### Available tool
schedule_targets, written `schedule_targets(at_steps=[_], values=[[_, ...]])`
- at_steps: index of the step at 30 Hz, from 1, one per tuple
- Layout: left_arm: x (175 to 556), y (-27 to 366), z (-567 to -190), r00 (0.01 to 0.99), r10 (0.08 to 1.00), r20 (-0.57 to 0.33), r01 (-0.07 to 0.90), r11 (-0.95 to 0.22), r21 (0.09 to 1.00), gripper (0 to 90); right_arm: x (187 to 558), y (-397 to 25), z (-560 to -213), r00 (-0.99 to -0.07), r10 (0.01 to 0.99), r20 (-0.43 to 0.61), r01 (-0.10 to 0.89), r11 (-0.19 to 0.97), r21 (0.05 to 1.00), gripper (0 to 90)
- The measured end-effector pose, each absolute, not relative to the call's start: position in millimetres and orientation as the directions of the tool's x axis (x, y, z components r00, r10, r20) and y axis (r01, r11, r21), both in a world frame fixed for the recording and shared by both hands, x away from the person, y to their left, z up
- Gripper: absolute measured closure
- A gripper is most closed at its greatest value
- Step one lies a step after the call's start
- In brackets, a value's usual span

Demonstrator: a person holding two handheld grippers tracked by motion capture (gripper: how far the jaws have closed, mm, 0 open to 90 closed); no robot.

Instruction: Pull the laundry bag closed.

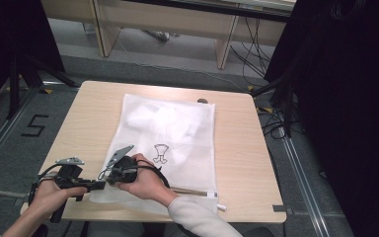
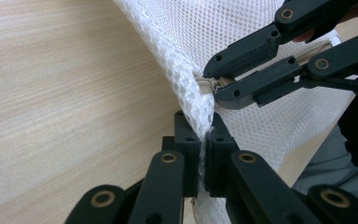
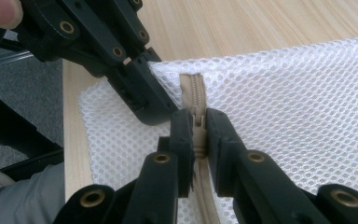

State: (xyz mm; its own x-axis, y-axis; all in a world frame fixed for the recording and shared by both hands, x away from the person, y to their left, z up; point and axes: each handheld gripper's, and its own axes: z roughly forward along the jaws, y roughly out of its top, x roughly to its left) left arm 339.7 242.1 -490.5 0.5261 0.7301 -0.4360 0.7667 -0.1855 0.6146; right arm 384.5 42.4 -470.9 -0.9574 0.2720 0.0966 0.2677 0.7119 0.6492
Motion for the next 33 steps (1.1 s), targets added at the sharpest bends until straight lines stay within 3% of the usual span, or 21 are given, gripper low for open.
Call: schedule_targets(at_steps=[33], values=[[338.4, 241.3, -486.6, 0.521, 0.730, -0.442, 0.764, -0.167, 0.624, 85.6, 382.6, 32.7, -478.8, -0.951, 0.286, 0.114, 0.294, 0.729, 0.619, 82.4]])
